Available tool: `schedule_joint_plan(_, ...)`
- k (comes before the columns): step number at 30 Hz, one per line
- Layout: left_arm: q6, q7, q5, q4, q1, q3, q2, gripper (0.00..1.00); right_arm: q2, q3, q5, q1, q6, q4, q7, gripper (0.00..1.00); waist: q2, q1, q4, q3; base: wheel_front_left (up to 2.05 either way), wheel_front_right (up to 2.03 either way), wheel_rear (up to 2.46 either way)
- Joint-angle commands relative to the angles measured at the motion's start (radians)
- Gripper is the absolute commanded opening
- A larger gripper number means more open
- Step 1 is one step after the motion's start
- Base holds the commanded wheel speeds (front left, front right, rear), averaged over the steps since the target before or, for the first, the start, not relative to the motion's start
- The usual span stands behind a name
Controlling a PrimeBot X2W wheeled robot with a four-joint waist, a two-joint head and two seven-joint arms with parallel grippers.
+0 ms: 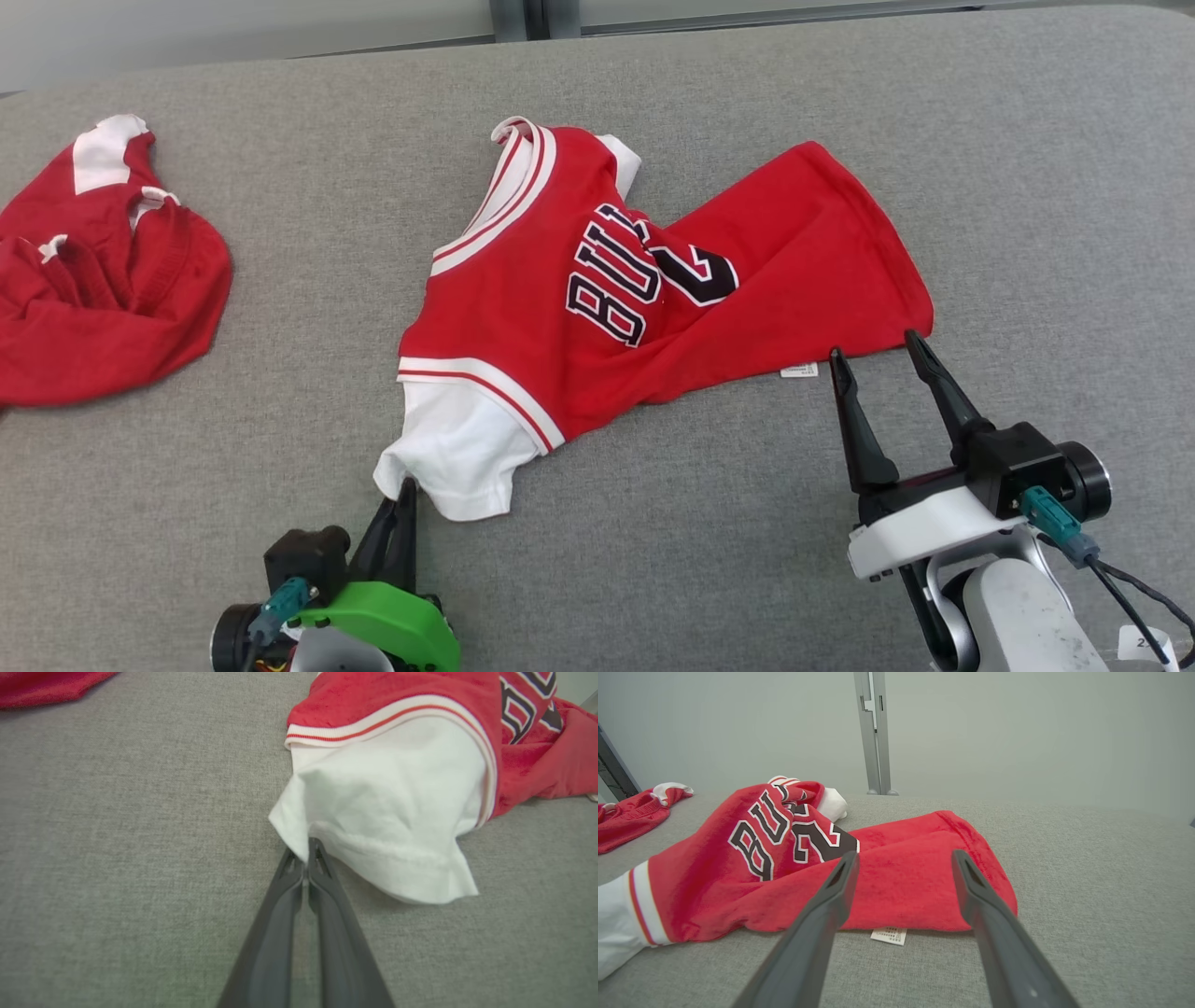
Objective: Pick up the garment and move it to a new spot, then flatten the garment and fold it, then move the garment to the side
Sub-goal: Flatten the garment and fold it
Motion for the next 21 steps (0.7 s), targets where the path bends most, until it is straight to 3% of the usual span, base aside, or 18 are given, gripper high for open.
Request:
schedule_joint_plan(1,-0.006,-0.017,-0.005,-0.003,-0.015,0.010,0.014,0.00,-0.002,-0.007,-0.007,0.009,-0.002,-0.003,0.000,1.00,0.0000,0.0000,0.003,0.000,0.00,0.00,0.00)
schedule_joint_plan(13,-0.001,-0.078,-0.056,-0.168,-0.006,0.106,0.068,0.00,-0.002,-0.077,0.029,-0.004,-0.002,0.049,0.000,1.00,0.0000,0.0000,0.028,0.008,0.00,0.00,0.00)
schedule_joint_plan(21,0.025,-0.073,-0.072,-0.273,-0.017,0.170,0.114,0.00,-0.041,-0.069,0.026,-0.048,-0.002,0.194,-0.001,1.00,0.0000,0.0000,0.036,0.031,0.00,0.00,0.00)
